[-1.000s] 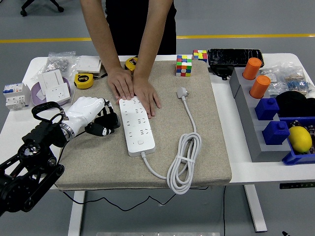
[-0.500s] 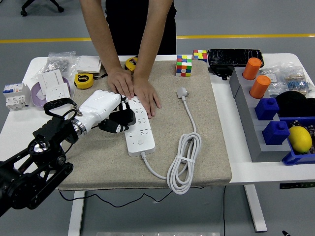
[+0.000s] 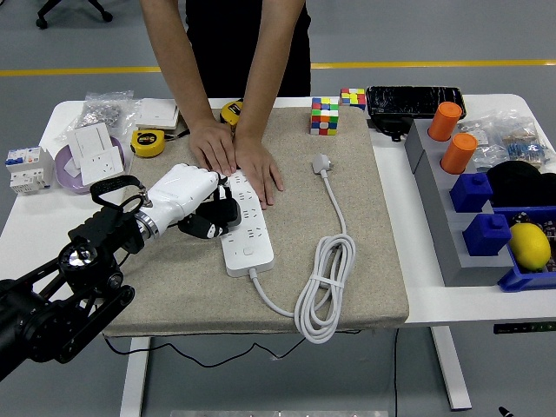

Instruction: Pick up the plug,place it near the board,insert it into the board,press the button

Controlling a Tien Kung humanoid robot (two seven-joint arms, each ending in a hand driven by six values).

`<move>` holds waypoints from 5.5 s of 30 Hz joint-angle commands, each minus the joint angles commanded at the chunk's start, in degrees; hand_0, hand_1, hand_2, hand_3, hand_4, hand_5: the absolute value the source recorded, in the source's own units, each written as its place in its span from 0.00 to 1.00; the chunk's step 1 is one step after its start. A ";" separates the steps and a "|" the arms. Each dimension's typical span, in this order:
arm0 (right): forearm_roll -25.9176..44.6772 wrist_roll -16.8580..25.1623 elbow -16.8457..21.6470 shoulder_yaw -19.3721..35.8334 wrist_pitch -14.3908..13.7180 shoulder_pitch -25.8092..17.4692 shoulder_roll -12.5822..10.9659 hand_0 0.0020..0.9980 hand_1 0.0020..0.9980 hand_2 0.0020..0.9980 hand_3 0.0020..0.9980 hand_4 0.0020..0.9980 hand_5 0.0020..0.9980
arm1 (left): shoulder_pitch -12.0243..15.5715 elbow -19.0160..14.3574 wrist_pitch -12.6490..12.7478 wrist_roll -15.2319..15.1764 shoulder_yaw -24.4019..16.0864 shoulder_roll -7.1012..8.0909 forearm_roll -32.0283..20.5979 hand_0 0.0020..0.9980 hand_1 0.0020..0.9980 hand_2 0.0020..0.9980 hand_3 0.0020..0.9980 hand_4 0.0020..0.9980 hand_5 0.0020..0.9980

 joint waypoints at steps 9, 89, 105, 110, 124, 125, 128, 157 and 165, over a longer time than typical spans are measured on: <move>0.11 0.00 0.00 -0.27 -0.01 -0.04 -0.04 0.87 0.77 0.76 0.79 1.00 0.87 | 0.19 0.58 -0.02 -0.10 -0.04 0.78 0.00 0.49 0.50 0.43 0.49 0.53 0.00; -0.85 0.00 0.00 0.63 0.37 0.10 -0.31 0.87 0.77 0.76 0.80 1.00 0.87 | -1.05 1.50 -3.16 0.39 1.17 0.78 0.00 0.55 0.62 0.58 0.61 0.80 0.09; -0.75 0.03 0.00 0.75 0.28 0.02 -0.23 0.87 0.77 0.76 0.80 1.00 0.86 | -0.71 0.04 -5.31 0.90 -0.98 0.80 -0.40 0.66 0.78 0.76 0.76 1.00 0.19; -0.75 0.03 0.00 0.82 0.27 0.09 -0.24 0.87 0.77 0.76 0.79 1.00 0.86 | -0.81 -0.12 -5.64 0.99 -1.17 0.80 -0.29 0.68 0.80 0.79 0.78 1.00 0.22; -0.52 0.01 0.00 0.84 0.15 -0.07 -0.05 0.87 0.77 0.76 0.79 1.00 0.86 | 4.04 -5.15 -7.23 1.82 -9.57 -1.48 -7.04 0.74 0.86 0.84 0.84 1.00 0.47; -0.61 -0.02 0.00 0.93 0.15 -0.13 -0.02 0.87 0.77 0.76 0.79 1.00 0.86 | 4.92 -6.01 -6.45 2.06 -10.67 -2.15 -8.45 0.74 0.86 0.84 0.84 1.00 0.47; -0.68 -0.03 0.00 1.05 0.14 -0.34 0.11 0.87 0.77 0.76 0.79 1.00 0.86 | 8.72 -9.58 -2.89 3.23 -14.87 -5.00 -14.12 0.88 0.97 0.95 0.91 1.00 0.88; -0.74 -0.03 0.00 0.83 0.12 -0.74 0.37 0.87 0.77 0.76 0.79 1.00 0.86 | 23.51 -16.96 2.20 6.99 -15.03 -9.42 -24.08 1.00 1.00 0.97 0.93 1.00 1.00; -0.49 0.03 0.00 0.63 0.09 -0.73 0.36 0.87 0.77 0.76 0.79 1.00 0.86 | 24.14 -16.94 0.82 8.50 -16.11 -9.30 -20.27 1.00 1.00 0.96 0.92 1.00 1.00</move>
